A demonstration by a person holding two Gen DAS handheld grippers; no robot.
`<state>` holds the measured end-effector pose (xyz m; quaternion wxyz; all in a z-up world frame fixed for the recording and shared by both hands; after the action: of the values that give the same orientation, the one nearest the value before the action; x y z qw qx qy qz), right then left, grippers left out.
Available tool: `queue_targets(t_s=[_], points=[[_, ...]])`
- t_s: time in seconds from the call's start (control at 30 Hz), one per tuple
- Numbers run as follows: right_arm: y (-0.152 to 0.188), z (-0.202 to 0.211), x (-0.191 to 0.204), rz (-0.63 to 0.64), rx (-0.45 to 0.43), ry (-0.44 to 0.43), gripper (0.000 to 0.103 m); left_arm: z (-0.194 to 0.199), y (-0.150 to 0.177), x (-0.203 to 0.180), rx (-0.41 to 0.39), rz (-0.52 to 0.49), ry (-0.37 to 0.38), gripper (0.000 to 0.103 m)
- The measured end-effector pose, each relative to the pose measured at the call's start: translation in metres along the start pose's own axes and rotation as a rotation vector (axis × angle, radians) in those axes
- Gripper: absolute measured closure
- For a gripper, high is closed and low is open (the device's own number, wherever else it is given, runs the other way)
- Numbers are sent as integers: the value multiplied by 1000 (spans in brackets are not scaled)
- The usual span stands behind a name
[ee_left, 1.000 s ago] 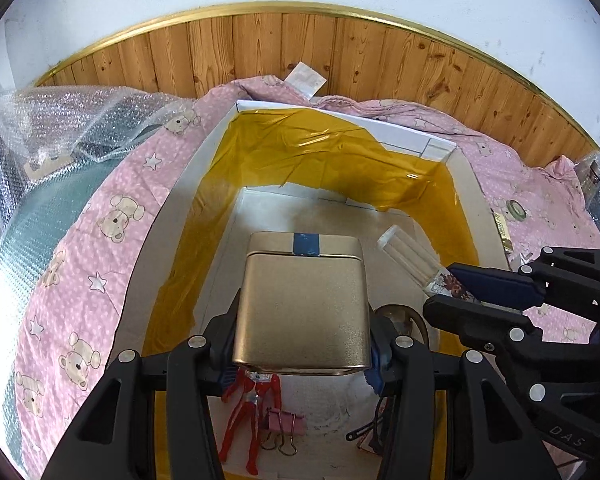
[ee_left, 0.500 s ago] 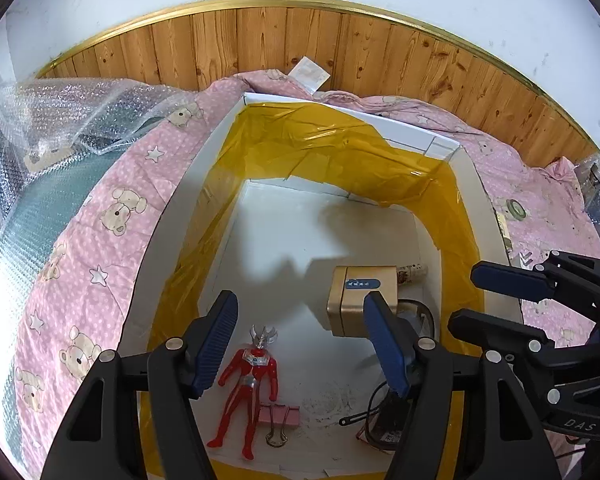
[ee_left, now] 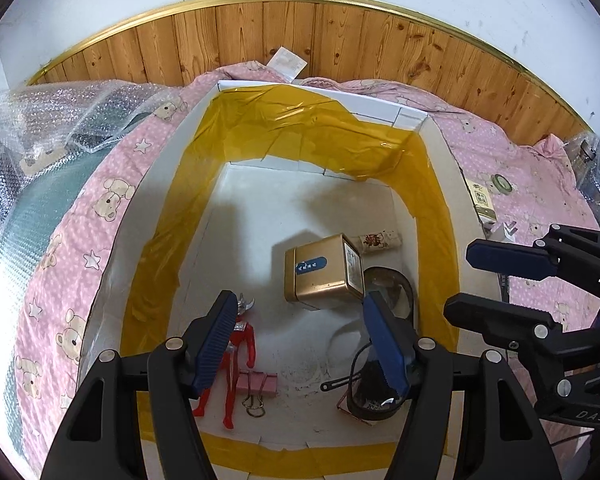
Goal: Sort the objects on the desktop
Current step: 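Open the left tool to drop the tin while the right tool releases the tube, then move the left tool to the black marker while the right tool approaches the white charger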
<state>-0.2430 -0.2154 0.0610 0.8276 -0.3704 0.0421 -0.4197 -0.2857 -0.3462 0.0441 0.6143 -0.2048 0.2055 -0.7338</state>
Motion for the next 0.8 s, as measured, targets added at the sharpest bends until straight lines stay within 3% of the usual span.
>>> queue_targets(t_s=[0.8], points=[[29, 36, 26, 73, 34, 6, 59, 58, 37, -20, -26, -65, 28, 36]])
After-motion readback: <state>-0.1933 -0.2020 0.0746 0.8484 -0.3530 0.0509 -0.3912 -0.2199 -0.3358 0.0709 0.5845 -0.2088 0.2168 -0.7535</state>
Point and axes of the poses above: each gripper's, at about its wrist camera, not at the fingertips, and z roughly against the way its jaws point, x to its left, y to its underside, the point moved 2 cm from there along -z, roughly the way its jaws point, and after that the axes turned 8 degrees about -y, right-handed, at the moved point
